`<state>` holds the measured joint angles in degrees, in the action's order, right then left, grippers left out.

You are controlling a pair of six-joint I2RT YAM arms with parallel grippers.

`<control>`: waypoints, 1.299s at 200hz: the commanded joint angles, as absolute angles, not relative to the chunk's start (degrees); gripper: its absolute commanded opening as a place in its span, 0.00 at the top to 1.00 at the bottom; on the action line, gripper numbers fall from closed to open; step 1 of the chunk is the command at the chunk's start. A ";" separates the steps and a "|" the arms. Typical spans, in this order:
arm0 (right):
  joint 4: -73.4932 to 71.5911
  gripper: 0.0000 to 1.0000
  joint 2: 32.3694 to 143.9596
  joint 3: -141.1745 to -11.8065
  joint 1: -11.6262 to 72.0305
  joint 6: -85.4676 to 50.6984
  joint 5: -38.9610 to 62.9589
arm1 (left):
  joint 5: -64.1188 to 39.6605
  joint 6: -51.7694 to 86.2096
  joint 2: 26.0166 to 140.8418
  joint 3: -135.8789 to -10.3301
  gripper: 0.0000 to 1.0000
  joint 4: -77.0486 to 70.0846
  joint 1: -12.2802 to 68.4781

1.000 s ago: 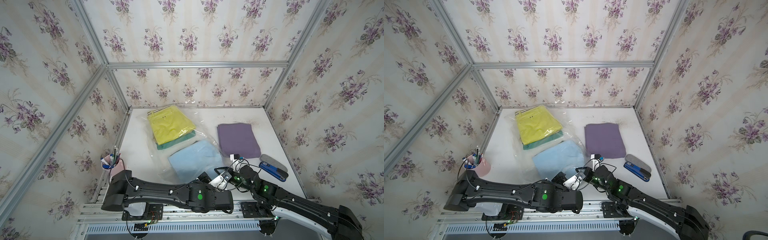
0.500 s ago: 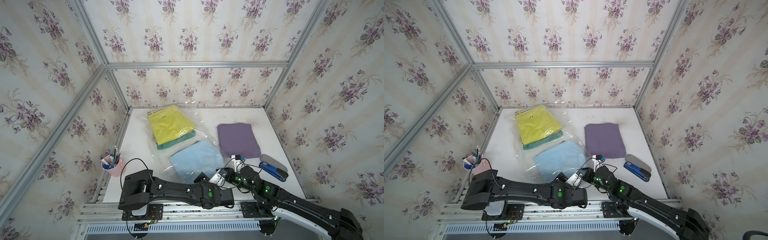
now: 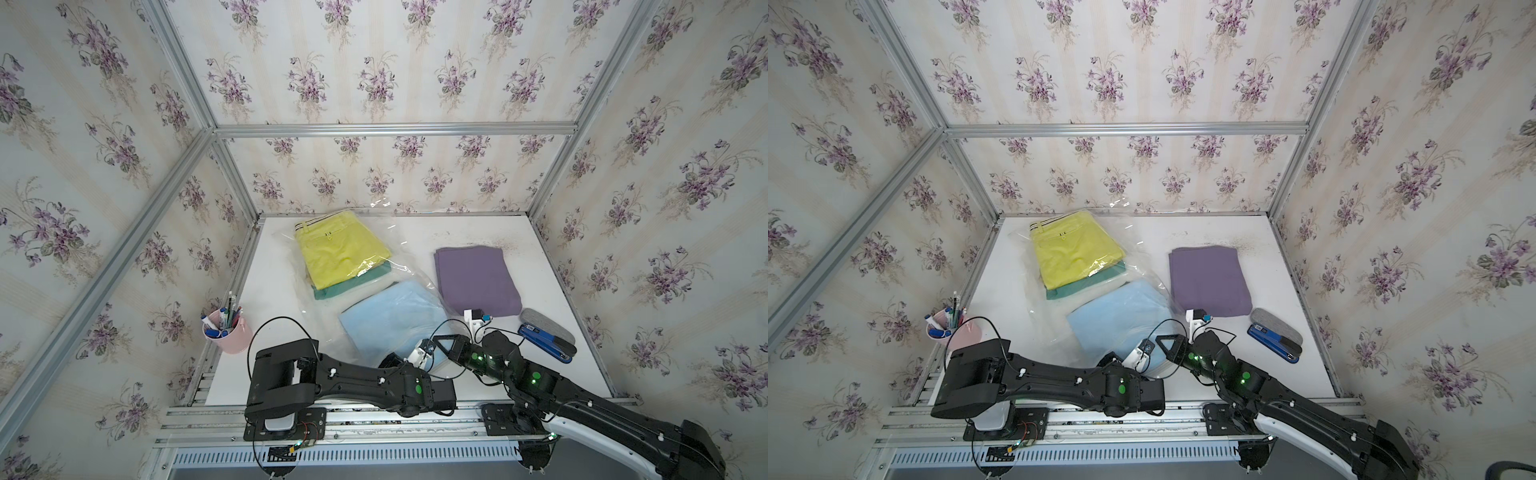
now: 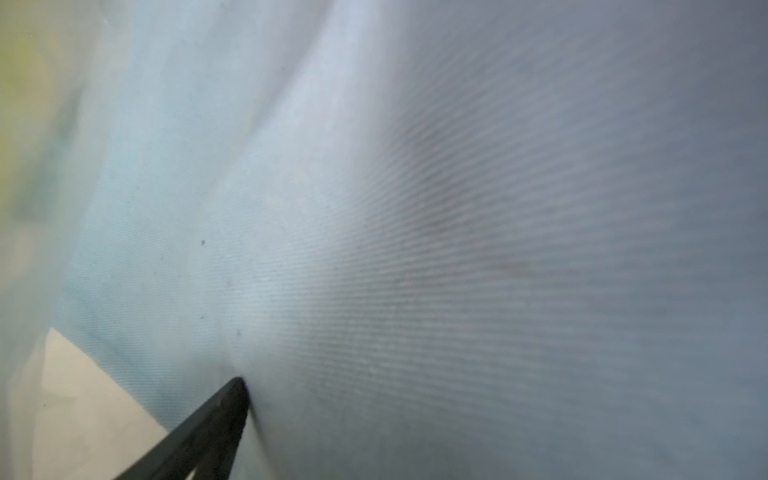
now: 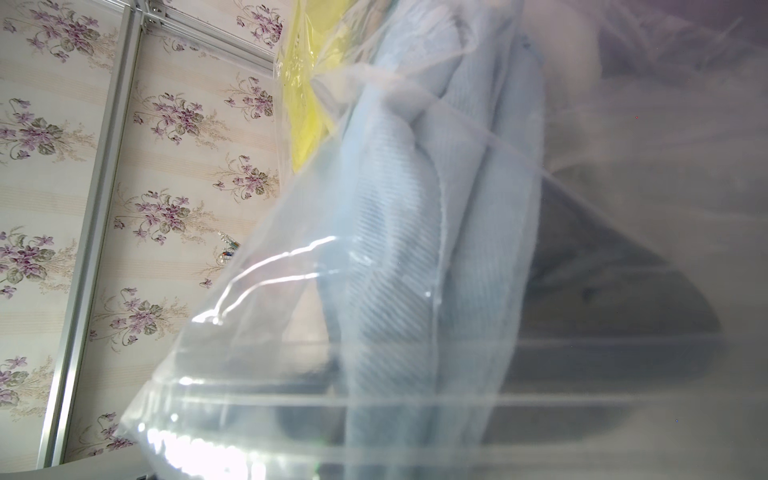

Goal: Take the trousers out of the vacuum bag
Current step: Adjust the vacuum bag at the center of the board.

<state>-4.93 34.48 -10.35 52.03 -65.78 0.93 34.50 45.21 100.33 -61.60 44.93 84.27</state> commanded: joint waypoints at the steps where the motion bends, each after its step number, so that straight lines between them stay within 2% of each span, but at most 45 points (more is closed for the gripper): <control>1: -7.57 1.00 34.19 -10.55 51.76 -64.87 -0.84 | 35.36 48.45 99.99 -61.09 0.08 48.73 84.20; 15: -7.82 1.00 34.19 -10.55 51.68 -64.70 -0.54 | 36.30 49.36 100.18 -61.14 0.14 49.84 84.20; 36: -7.84 1.00 34.19 -10.61 51.65 -64.65 -0.35 | 37.08 50.05 100.39 -61.89 0.30 50.75 84.11; 66: -7.54 0.97 34.03 -10.47 51.66 -64.60 -0.19 | 37.06 49.53 100.77 -62.42 0.61 50.91 83.70; 75: -7.56 0.93 33.94 -10.38 51.66 -64.65 -0.25 | 37.09 49.46 100.72 -62.46 0.67 50.98 83.74; 105: -7.23 0.74 33.53 -9.94 51.63 -65.68 -0.82 | 36.93 48.50 100.22 -62.64 0.76 50.55 83.72; 121: -7.58 0.63 33.49 -9.34 51.59 -66.74 -1.44 | 36.28 47.14 99.72 -62.73 0.74 49.61 83.71; 140: -7.75 0.49 34.31 -9.05 51.59 -67.50 -2.34 | 35.17 45.38 99.14 -62.64 0.48 47.88 83.80; 175: -10.63 0.46 37.17 -8.64 51.59 -67.56 -1.95 | 33.40 43.33 98.55 -62.86 0.29 46.21 83.85; 204: -12.81 0.43 39.10 -8.21 51.59 -67.83 -1.27 | 34.67 44.38 98.26 -62.81 0.29 47.66 83.85; 241: -13.18 0.42 39.25 -8.10 51.59 -67.85 -1.14 | 37.45 47.55 99.90 -63.93 0.38 52.65 83.58; 260: -12.92 0.42 39.03 -8.11 51.59 -67.81 -1.21 | 38.23 48.83 99.99 -64.49 0.39 54.06 83.56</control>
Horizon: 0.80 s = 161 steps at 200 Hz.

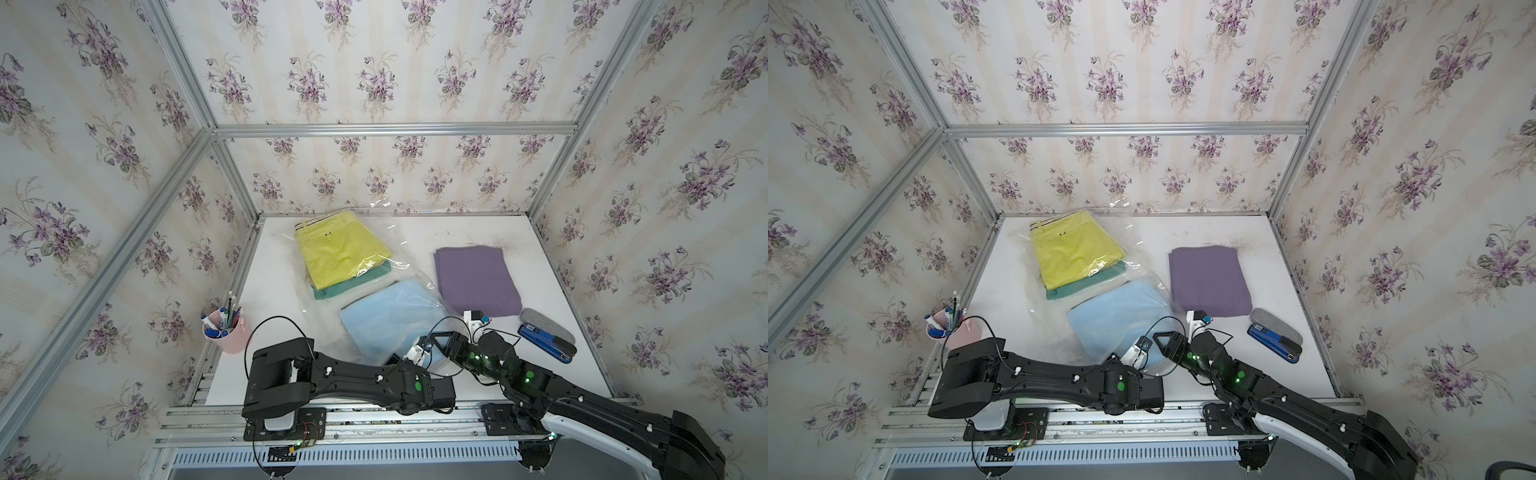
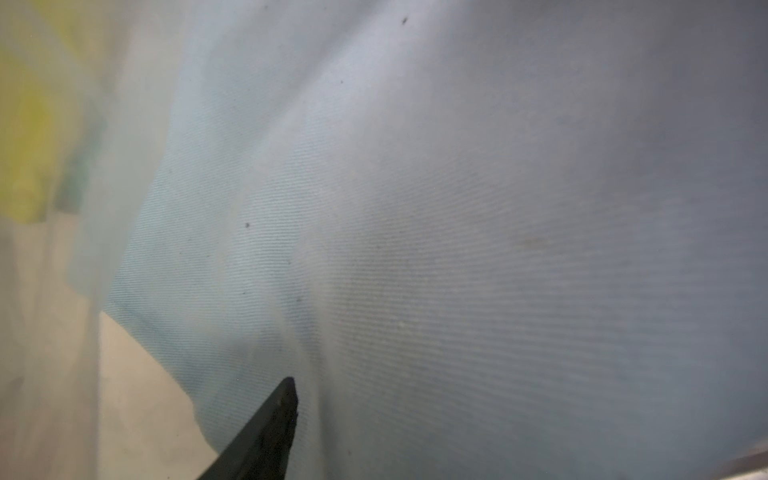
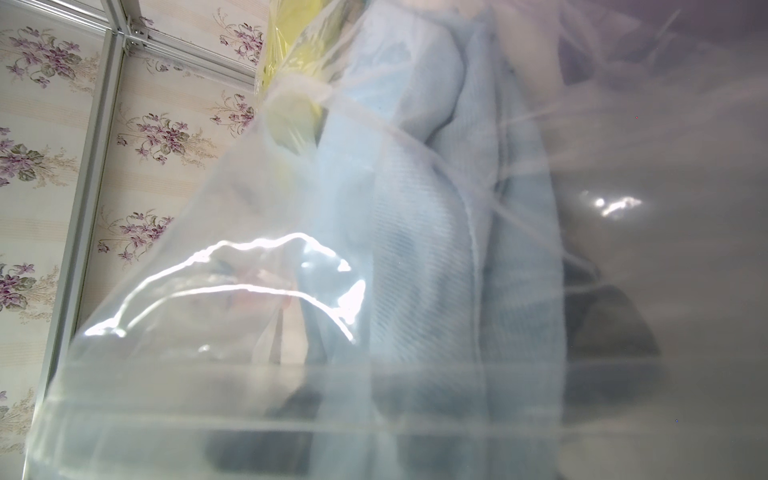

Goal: Take the trousers out of the vacuum bag
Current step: Adjust the vacuum bag at the center of the board.

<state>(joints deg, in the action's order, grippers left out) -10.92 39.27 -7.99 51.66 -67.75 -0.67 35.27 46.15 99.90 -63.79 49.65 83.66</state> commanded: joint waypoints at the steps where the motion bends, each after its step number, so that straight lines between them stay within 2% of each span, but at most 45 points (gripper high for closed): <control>1: -12.88 0.42 39.02 -8.10 51.59 -67.79 -1.22 | 38.23 48.81 99.96 -64.41 0.39 54.06 83.53; 13: -12.75 0.42 39.03 -8.09 51.59 -67.72 -1.23 | 38.32 48.82 99.24 -64.26 0.38 53.84 83.55; 61: -12.16 0.41 39.25 -8.02 51.59 -67.66 -1.57 | 37.02 46.48 95.07 -62.94 0.23 52.11 83.28; 125: -13.11 0.41 40.17 -8.85 51.59 -67.03 -0.68 | 34.54 45.27 97.81 -60.98 0.24 47.98 81.81; 161: -13.76 0.41 41.54 -9.01 51.59 -66.94 -0.32 | 34.28 44.74 96.53 -60.43 0.38 46.97 81.74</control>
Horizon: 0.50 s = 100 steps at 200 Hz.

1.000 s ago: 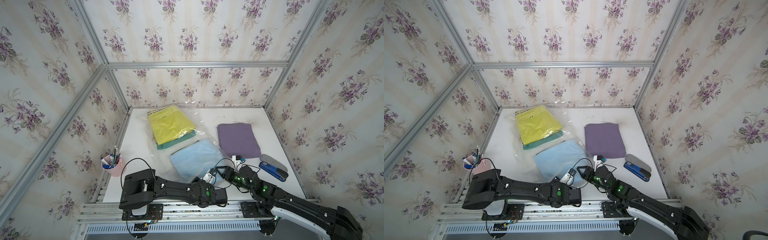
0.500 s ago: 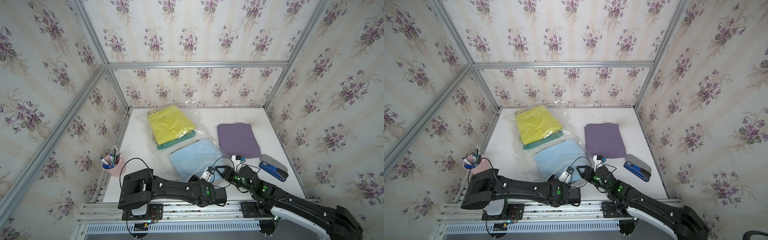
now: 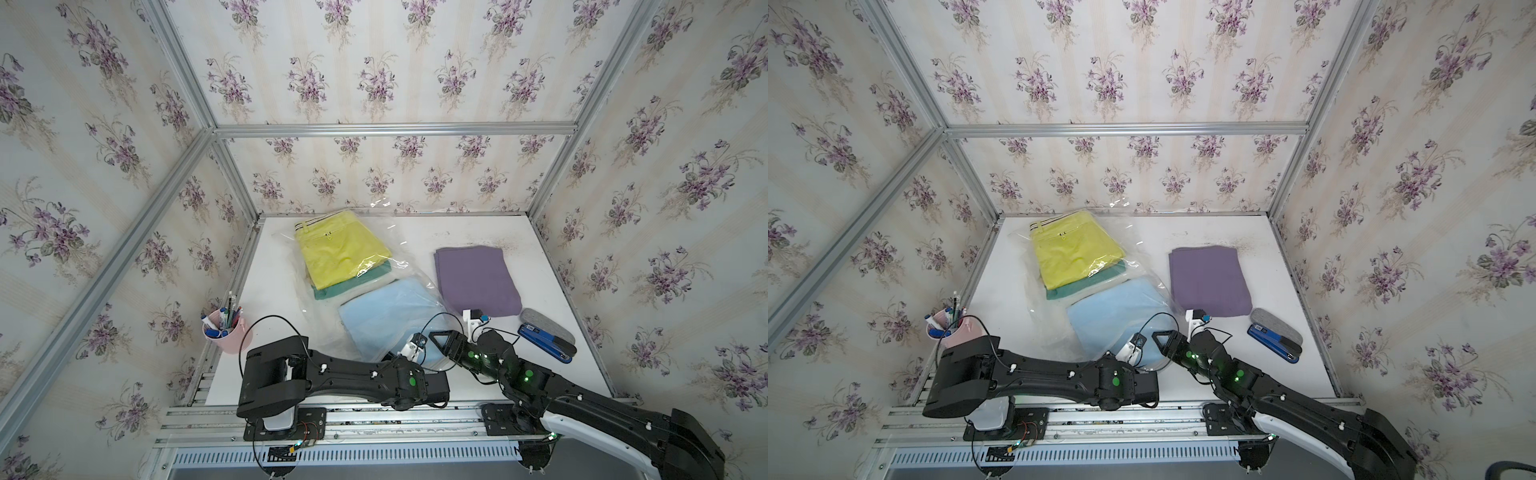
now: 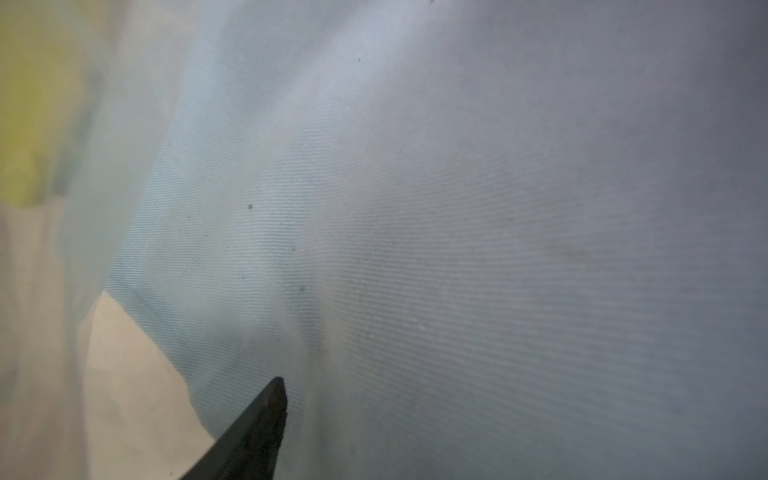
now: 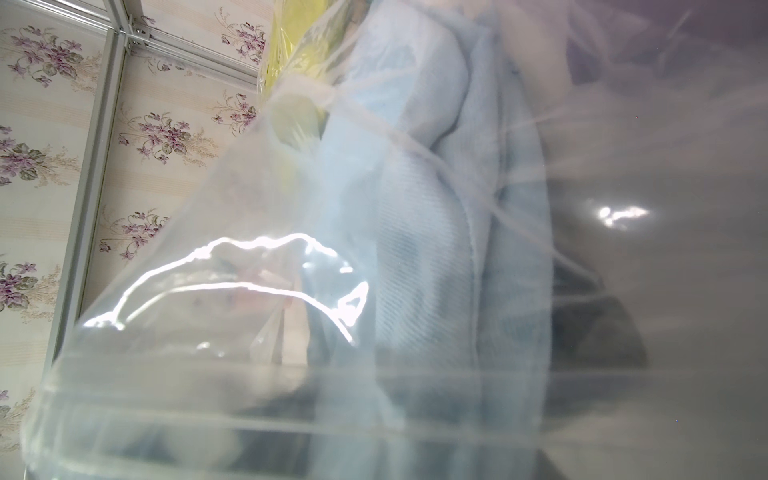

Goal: Take the trousers out of the vacuum bag
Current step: Adjust the vacuum bag at the center of the board.

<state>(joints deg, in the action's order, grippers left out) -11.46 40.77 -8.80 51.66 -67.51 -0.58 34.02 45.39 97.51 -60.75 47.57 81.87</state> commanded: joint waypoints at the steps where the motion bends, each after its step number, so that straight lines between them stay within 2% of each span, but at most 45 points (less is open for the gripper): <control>1: -13.82 0.41 41.60 -8.94 51.59 -67.00 -0.29 | 34.28 44.69 96.52 -60.40 0.38 46.95 81.74; 12: -14.47 0.40 42.07 -8.63 51.60 -67.43 -0.09 | 34.28 44.53 96.41 -60.28 0.44 46.93 81.56; 26: -14.47 0.37 42.49 -8.44 51.64 -67.93 -0.16 | 34.15 44.30 96.53 -60.29 0.61 47.10 81.53; 42: -13.58 0.31 42.71 -8.36 51.59 -68.73 -0.64 | 33.93 43.79 96.28 -60.29 0.71 46.56 81.49; 62: -15.28 0.23 42.96 -7.50 51.59 -69.81 -0.62 | 33.37 42.86 96.07 -60.19 0.75 44.99 81.58; 100: -20.05 0.23 47.16 -7.57 51.59 -70.16 -0.35 | 32.96 42.36 96.59 -61.42 0.80 44.33 81.73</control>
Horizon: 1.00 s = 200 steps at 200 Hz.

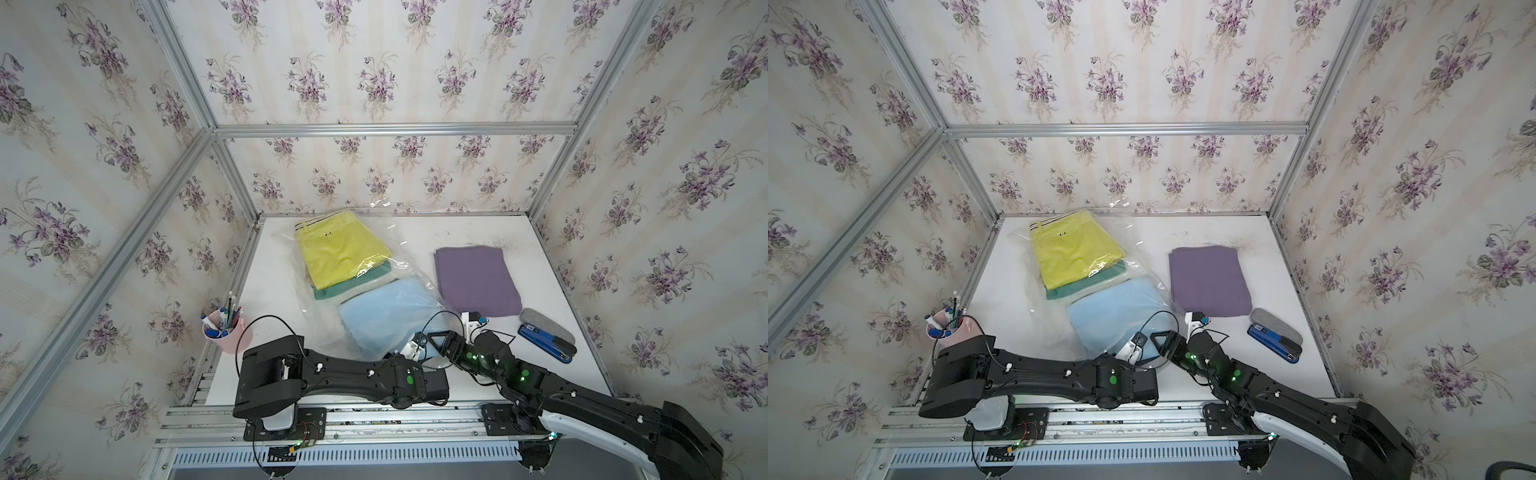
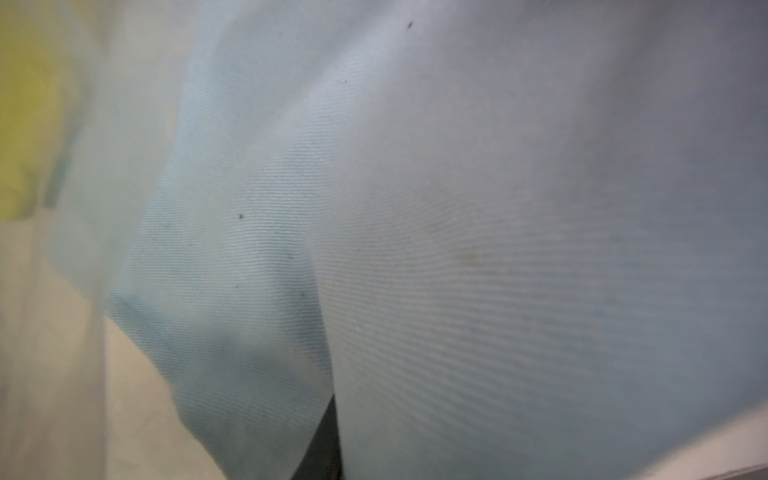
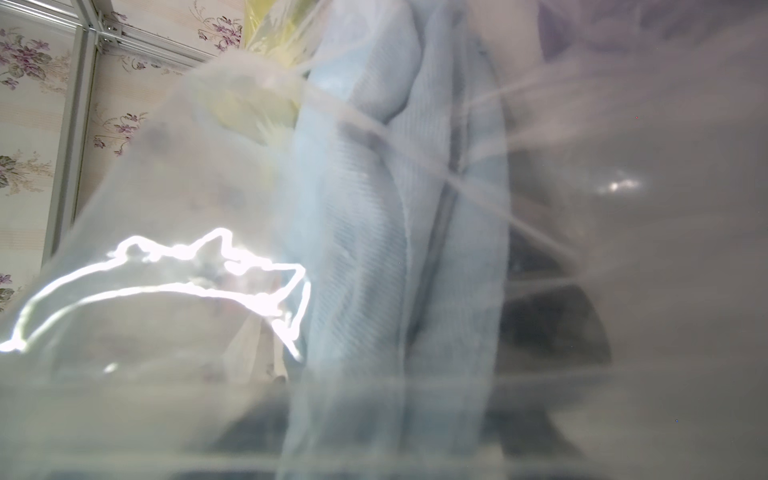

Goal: Take the trousers out of the vacuum bag
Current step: Adjust the vacuum bag at the center of the board.

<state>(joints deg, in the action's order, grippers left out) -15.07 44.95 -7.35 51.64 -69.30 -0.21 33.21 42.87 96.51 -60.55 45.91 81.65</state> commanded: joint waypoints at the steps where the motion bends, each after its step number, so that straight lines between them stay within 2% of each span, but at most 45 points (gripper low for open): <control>1: -20.26 0.23 47.31 -7.56 51.59 -70.19 -0.35 | 32.96 42.36 96.59 -61.38 0.80 44.32 81.74; 22: -24.68 0.23 51.07 -7.63 51.59 -70.24 -0.35 | 32.87 42.44 96.50 -61.55 0.80 44.24 82.00; 55: -29.99 0.26 57.22 -8.84 51.59 -70.03 0.53 | 32.92 43.19 96.26 -61.26 0.75 44.57 82.14; 71: -30.40 0.29 59.46 -9.73 51.59 -69.46 -0.15 | 32.98 43.48 96.38 -61.17 0.67 44.59 82.19; 98: -31.97 0.37 61.80 -9.89 51.59 -68.81 -2.81 | 33.38 43.53 96.09 -61.51 0.46 44.66 82.34; 105: -32.47 0.39 62.41 -9.84 51.59 -68.74 -3.33 | 33.48 43.54 96.06 -61.69 0.37 44.67 82.33; 126: -33.99 0.43 64.46 -10.47 51.54 -68.38 -3.69 | 34.30 43.16 96.42 -62.25 0.22 44.29 82.29; 138: -34.74 0.51 65.49 -11.02 51.55 -68.36 -3.31 | 34.92 43.07 97.35 -63.02 0.14 44.32 82.28; 153: -35.46 0.66 65.68 -11.68 51.51 -68.45 -2.62 | 35.87 43.07 98.97 -64.45 0.08 45.18 82.29; 179: -32.93 0.92 63.58 -13.29 51.50 -68.06 -2.37 | 37.34 44.59 101.45 -66.20 0.07 46.84 82.09; 200: -29.05 1.00 60.39 -14.32 51.50 -67.51 -2.70 | 38.78 46.78 101.87 -66.92 0.06 48.78 81.25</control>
